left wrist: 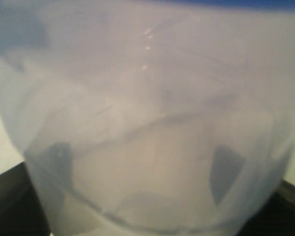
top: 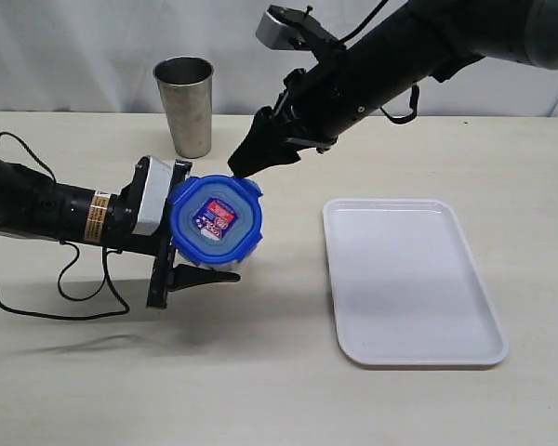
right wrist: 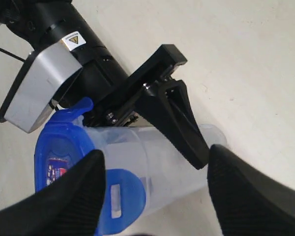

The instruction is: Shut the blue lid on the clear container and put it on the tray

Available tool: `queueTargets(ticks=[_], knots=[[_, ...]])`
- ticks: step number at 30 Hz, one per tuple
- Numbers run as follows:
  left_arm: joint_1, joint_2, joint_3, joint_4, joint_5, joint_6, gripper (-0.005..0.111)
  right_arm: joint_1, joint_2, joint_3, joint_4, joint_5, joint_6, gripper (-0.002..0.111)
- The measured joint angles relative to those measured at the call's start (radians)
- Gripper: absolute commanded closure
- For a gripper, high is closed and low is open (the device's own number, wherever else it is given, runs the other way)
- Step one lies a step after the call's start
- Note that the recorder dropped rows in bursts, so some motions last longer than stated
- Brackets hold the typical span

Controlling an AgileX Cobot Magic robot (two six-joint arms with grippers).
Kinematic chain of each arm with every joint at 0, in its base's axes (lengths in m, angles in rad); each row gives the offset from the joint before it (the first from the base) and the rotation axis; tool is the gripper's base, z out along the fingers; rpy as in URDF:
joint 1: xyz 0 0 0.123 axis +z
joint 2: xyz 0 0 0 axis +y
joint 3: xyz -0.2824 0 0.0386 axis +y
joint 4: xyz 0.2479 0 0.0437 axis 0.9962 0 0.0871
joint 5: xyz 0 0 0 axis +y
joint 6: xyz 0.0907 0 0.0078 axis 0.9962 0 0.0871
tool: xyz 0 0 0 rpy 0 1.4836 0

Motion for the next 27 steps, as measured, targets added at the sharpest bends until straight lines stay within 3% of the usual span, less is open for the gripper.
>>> queueTargets(ticks=[6,13,17,22,27], knots=[[0.0,0.0,0.0,0.028,0.015,0.006,0.107,0.044,-0.004,0.0,-0.085,0.022,0.002,0.073],[0.0,0.0,0.0,0.045,0.018,0.007,0.107,0.124,-0.007,-0.006,-0.149,0.019,0.06,0.062],[0.0,0.0,0.0,0.056,0.016,0.016,0.107,0.128,0.015,-0.006,-0.137,0.044,0.11,0.063],[0.0,0.0,0.0,0.063,0.014,0.029,0.107,0.128,0.031,-0.014,-0.13,0.068,0.146,0.099],[0.002,0.0,0.0,0.084,0.01,0.039,0.107,0.12,0.071,-0.016,-0.054,0.11,0.137,0.104]])
